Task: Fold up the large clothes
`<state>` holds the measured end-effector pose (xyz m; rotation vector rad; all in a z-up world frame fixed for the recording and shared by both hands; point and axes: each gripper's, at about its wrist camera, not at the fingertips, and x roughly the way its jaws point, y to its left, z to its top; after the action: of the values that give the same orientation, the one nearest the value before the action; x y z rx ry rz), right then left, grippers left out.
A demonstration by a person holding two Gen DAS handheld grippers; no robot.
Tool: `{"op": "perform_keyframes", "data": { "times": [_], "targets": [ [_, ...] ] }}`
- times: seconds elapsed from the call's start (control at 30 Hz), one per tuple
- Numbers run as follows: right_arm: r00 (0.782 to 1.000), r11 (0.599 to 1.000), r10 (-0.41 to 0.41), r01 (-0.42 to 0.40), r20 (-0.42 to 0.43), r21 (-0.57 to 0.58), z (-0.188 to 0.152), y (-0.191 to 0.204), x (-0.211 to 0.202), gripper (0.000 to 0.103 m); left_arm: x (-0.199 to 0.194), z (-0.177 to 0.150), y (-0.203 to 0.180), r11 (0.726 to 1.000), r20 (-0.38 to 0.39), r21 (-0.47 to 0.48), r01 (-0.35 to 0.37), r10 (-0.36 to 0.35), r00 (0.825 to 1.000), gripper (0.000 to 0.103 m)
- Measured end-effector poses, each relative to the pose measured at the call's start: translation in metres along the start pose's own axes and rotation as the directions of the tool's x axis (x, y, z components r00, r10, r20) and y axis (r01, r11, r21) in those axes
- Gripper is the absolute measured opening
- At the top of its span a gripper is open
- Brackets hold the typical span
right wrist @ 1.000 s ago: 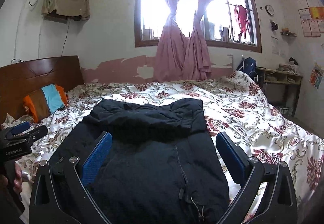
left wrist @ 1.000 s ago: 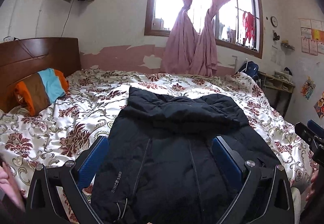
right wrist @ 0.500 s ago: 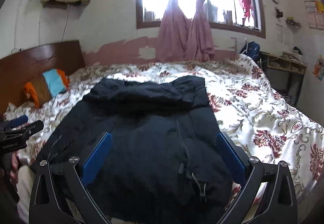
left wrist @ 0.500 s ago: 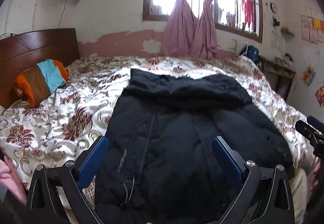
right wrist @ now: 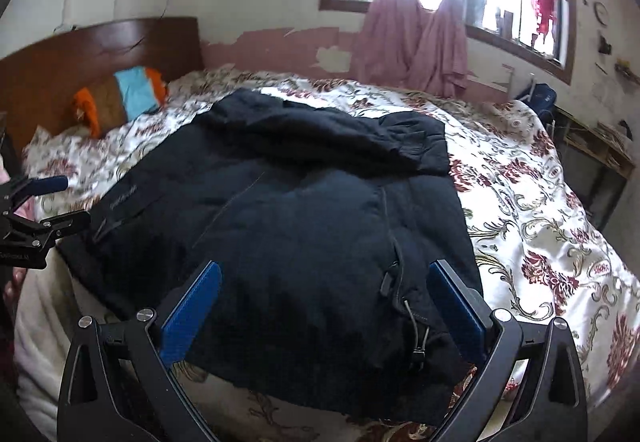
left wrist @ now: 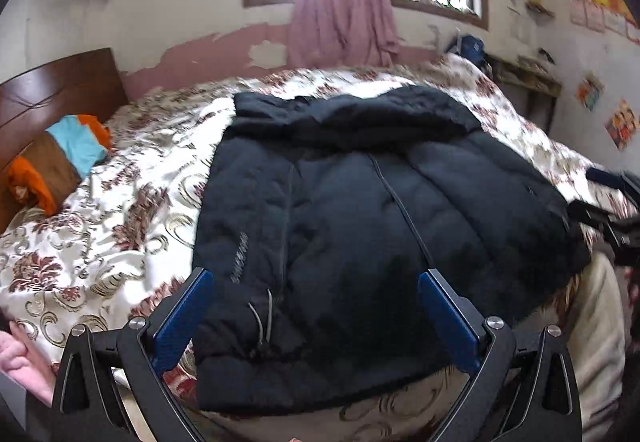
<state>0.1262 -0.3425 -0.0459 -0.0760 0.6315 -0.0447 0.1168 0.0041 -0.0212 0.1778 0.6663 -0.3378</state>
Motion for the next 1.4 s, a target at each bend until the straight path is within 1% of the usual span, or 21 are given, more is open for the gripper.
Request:
{"op": "perform_keyframes", "data": {
  "times": [0.07, 0.17, 0.33, 0.4, 0.47, 0.6, 0.7, 0.83, 0.97, 1.07, 1.17, 1.23, 1.3, 1.4],
  "targets": [
    [1.000, 1.000, -0.006, 0.005, -0.019, -0.012, -0.002, 0.003, 0.001, 0.101, 0.005, -0.010, 0.000, 1.000, -0.036, 0.011, 0.023, -0.022, 0.999, 0.103],
    [0.999, 1.000, 0.008, -0.008, -0.041, -0.006, -0.006, 0.004, 0.005, 0.101, 0.010, -0.024, -0.002, 0.999, -0.076, 0.031, 0.025, -0.022, 0.997, 0.103],
    [0.995, 1.000, 0.001, -0.001, -0.102, -0.008, -0.018, 0.005, 0.016, 0.101, 0.016, -0.037, -0.006, 0.998, -0.109, 0.056, 0.012, -0.005, 0.994, 0.103],
    [0.991, 1.000, 0.014, -0.012, -0.131, 0.009, -0.024, 0.004, 0.021, 0.101, 0.019, -0.040, -0.007, 0.998, -0.118, 0.062, 0.011, -0.004, 0.993, 0.103],
    [0.988, 1.000, 0.020, -0.018, -0.152, 0.012, -0.029, 0.004, 0.023, 0.101, 0.022, -0.042, -0.010, 0.996, -0.132, 0.088, 0.010, 0.001, 0.991, 0.103],
    [0.976, 0.998, 0.043, -0.054, -0.214, -0.045, -0.041, 0.008, 0.030, 0.101, 0.028, -0.052, -0.020, 0.986, -0.166, 0.166, 0.025, 0.003, 0.986, 0.103],
    [0.966, 0.992, 0.045, -0.073, -0.253, -0.103, -0.050, 0.013, 0.032, 0.101, 0.033, -0.061, -0.027, 0.975, -0.186, 0.222, 0.016, 0.026, 0.982, 0.103],
    [0.956, 0.982, 0.018, -0.072, -0.292, -0.173, -0.060, 0.023, 0.035, 0.101, 0.038, -0.071, -0.031, 0.969, -0.210, 0.246, 0.014, 0.039, 0.977, 0.103],
    [0.949, 0.978, 0.014, -0.078, -0.314, -0.193, -0.067, 0.033, 0.039, 0.101, 0.039, -0.076, -0.037, 0.962, -0.218, 0.274, -0.003, 0.065, 0.974, 0.103],
    [0.949, 0.975, -0.017, -0.054, -0.314, -0.215, -0.071, 0.040, 0.042, 0.101, 0.039, -0.077, -0.038, 0.961, -0.215, 0.276, -0.007, 0.069, 0.974, 0.103],
    [0.947, 0.960, -0.066, -0.026, -0.314, -0.280, -0.076, 0.049, 0.045, 0.101, 0.039, -0.078, -0.038, 0.961, -0.214, 0.276, -0.007, 0.069, 0.974, 0.103],
    [0.945, 0.941, -0.108, -0.003, -0.309, -0.338, -0.081, 0.056, 0.048, 0.101, 0.038, -0.078, -0.038, 0.962, -0.215, 0.273, -0.005, 0.066, 0.974, 0.103],
    [0.938, 0.903, -0.181, 0.039, -0.295, -0.427, -0.089, 0.067, 0.050, 0.101, 0.037, -0.079, -0.038, 0.962, -0.216, 0.272, -0.003, 0.064, 0.974, 0.103],
    [0.929, 0.863, -0.255, 0.094, -0.267, -0.497, -0.098, 0.078, 0.054, 0.101, 0.039, -0.078, -0.037, 0.963, -0.220, 0.269, 0.006, 0.056, 0.974, 0.103]
  ]
}}
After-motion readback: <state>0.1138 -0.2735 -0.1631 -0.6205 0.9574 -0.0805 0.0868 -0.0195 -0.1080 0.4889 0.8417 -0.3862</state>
